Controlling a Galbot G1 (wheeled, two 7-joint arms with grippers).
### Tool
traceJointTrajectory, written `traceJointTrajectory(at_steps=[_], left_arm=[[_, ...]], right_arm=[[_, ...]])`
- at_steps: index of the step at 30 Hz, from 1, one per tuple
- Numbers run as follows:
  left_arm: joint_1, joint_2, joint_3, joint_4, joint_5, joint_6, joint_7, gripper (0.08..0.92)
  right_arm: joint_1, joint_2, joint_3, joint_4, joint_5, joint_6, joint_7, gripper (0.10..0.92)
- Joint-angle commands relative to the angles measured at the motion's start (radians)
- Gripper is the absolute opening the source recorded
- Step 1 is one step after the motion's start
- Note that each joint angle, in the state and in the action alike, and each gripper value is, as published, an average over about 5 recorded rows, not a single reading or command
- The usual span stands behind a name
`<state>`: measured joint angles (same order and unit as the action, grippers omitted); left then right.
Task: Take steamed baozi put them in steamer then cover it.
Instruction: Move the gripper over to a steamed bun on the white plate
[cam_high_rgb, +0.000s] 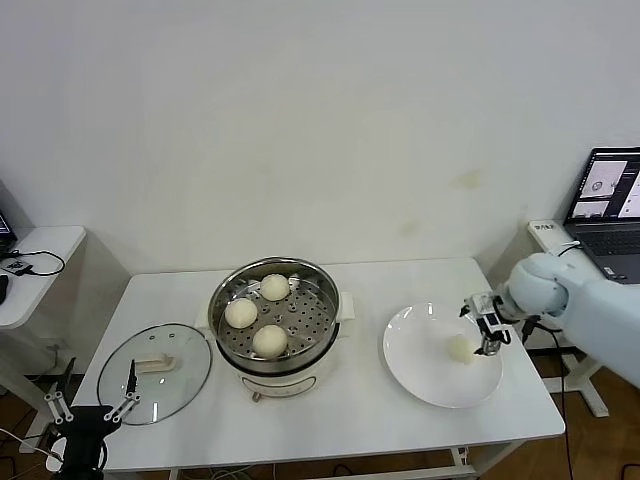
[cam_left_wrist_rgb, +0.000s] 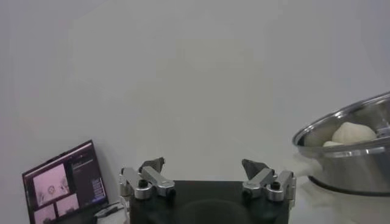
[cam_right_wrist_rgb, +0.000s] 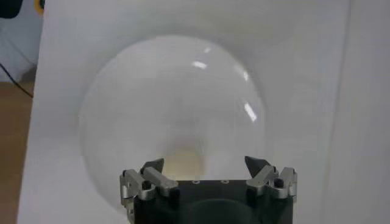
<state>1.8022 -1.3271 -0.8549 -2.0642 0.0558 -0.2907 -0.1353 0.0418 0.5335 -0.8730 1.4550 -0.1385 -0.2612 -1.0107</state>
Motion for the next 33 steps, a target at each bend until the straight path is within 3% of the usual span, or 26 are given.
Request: traceJointTrajectory(at_steps=[1,20,33], left_arm=[[0.002,0.001,-0.005,0.001,0.000,0.000,-0.001,0.823],[-0.001,0.000,-0.012,0.009,0.000,0.000,0.000,0.823],[-0.001,-0.003,-0.011,0.009,0.000,-0.002,-0.001,0.823]], right_arm=[[-0.128,0.049,0.073,-0.120,-0.073,-0.002,0.012,0.823],[-0.146,0.167,0.081,-0.238,-0.113,0.024,0.029,0.803],[-0.133,0.157,0.093,-0.226,-0.109,0.041,0.013,0.570]])
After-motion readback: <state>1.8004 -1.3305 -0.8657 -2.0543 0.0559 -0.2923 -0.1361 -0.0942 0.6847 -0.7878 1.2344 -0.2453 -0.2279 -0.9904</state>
